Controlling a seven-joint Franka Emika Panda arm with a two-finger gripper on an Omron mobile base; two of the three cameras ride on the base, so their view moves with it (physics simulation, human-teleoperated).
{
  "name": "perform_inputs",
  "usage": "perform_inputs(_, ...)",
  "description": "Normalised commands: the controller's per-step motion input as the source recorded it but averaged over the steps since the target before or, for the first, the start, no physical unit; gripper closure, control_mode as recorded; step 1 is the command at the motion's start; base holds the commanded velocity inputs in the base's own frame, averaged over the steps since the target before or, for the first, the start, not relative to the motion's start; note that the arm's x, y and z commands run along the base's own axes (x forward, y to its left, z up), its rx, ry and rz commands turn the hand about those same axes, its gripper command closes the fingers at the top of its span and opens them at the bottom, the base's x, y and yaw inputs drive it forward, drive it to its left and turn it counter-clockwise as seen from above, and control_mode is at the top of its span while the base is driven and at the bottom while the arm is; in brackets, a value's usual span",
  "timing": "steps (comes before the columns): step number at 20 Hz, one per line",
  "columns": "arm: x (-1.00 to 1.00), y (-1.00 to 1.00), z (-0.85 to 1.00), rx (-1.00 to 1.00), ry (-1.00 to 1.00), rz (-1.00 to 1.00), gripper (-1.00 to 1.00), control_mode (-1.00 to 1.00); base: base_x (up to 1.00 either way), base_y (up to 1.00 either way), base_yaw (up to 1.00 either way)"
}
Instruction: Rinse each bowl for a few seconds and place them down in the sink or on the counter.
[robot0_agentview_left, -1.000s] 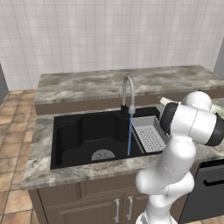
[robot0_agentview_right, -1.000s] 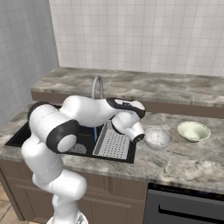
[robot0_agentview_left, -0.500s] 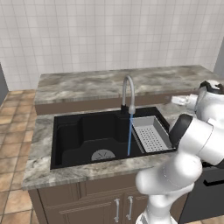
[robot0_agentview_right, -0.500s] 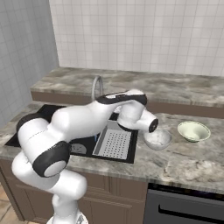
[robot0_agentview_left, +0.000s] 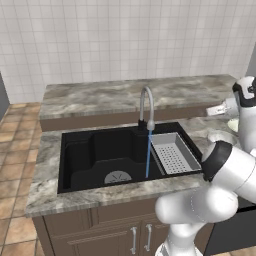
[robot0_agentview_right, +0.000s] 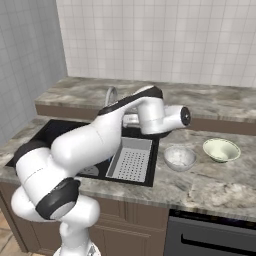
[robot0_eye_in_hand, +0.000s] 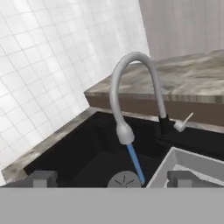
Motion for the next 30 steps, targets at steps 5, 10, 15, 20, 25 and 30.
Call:
perform_inputs(5, -0.41, -0.09, 0.11, -0.37, 0.27, 0.11, -1.00, -1.00, 0.00, 0.00, 0.00)
perform_inputs(10, -0.36, -0.01, 0.09, -0.46, 0.20, 0.09, -1.00, -1.00, 0.00, 0.00, 0.00)
perform_inputs(15, -0.17, -0.01, 0.12, -0.45, 0.11, 0.07, -1.00, -1.00, 0.00, 0.00, 0.00)
perform_inputs(20, -0.03, -0.01, 0.04, -0.35, 0.09, 0.05, -1.00, -1.00, 0.00, 0.00, 0.00)
perform_inputs(25, 0.00, -0.09, 0.00, -0.24, 0.16, 0.04, -1.00, -1.00, 0.00, 0.00, 0.00)
perform_inputs(30, 0.00, -0.19, 0.00, -0.13, 0.18, 0.06, -1.00, -1.00, 0.00, 0.00, 0.00)
